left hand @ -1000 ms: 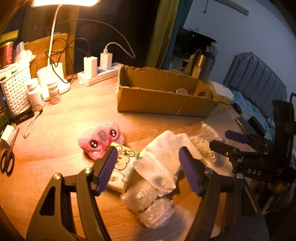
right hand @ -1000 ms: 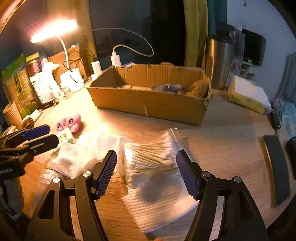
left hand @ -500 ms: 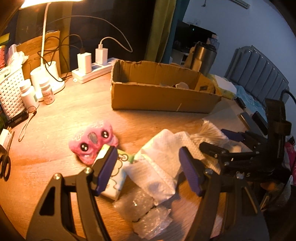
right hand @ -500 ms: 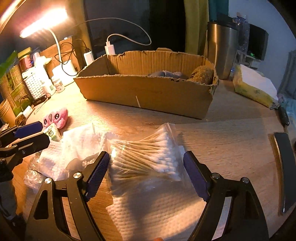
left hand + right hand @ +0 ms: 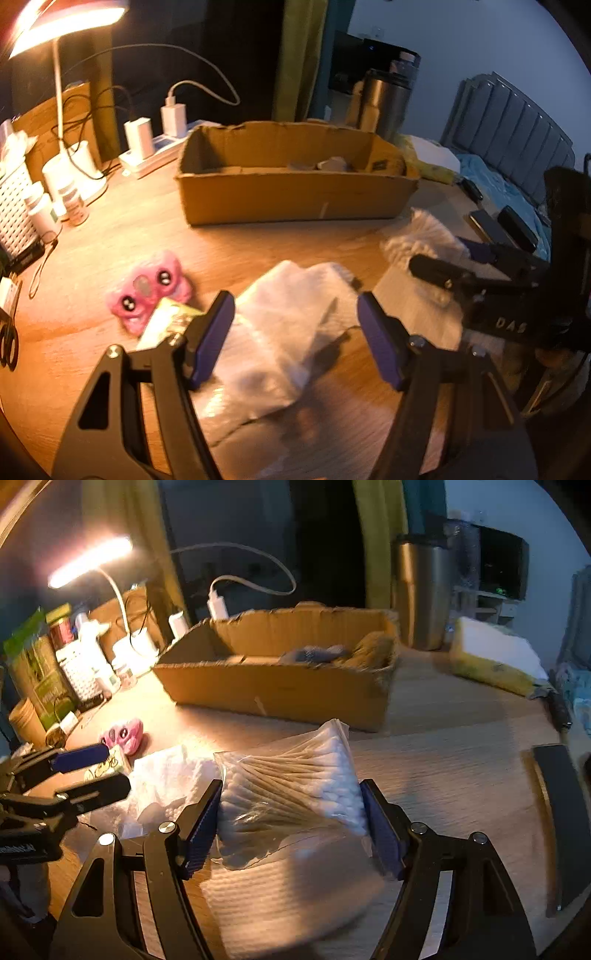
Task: Organize soft objects
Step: 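Grasp the cotton swab bag with the right tool while the left tool grasps a paper towel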
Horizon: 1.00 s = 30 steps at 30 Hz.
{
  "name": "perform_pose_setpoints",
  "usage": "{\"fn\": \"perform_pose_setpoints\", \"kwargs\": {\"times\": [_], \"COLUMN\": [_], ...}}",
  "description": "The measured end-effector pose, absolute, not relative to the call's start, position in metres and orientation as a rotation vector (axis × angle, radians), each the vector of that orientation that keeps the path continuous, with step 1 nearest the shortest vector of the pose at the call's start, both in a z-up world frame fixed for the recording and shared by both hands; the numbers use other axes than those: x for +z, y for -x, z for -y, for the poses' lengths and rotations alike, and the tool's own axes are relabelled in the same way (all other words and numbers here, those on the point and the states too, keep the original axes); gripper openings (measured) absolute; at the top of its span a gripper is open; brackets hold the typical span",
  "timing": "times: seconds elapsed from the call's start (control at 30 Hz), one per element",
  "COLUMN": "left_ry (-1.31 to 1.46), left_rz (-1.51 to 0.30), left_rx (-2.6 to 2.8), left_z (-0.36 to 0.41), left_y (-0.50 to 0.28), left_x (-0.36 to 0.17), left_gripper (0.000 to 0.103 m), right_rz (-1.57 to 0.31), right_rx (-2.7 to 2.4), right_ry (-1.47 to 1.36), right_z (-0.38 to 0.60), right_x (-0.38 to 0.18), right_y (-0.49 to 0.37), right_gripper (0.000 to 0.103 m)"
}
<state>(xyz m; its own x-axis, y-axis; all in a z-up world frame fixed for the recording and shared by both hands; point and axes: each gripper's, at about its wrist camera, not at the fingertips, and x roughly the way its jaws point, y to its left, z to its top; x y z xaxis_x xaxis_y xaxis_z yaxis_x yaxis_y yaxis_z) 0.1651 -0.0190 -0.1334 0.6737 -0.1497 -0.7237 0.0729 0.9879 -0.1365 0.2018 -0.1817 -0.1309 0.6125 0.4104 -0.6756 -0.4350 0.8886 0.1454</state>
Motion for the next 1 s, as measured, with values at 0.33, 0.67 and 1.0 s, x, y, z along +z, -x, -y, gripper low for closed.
{"fn": "perform_pose_setpoints", "kwargs": {"times": [0.33,0.67,1.0], "left_ry": [0.022,-0.071,-0.133], "left_rz": [-0.852,-0.907,-0.924], "left_rx": [-0.206,-0.278,-0.264], "left_z": [0.078,0.137,0.162], "left_y": [-0.173,-0.183,-0.195], "left_x": [-0.136,-0.156,-0.173], "left_gripper": [0.07,0.07,0.069], "right_rz": [-0.728,-0.713,-0.712], "right_rx": [0.435,0.393,0.372], "right_ry": [-0.021,-0.084,-0.127], "right_z": [0.232,0.282,0.317], "right_x": [-0.121,-0.125,-0.129], "right_y": [-0.193,-0.184,-0.179], "right_gripper": [0.076,0.076,0.076]}}
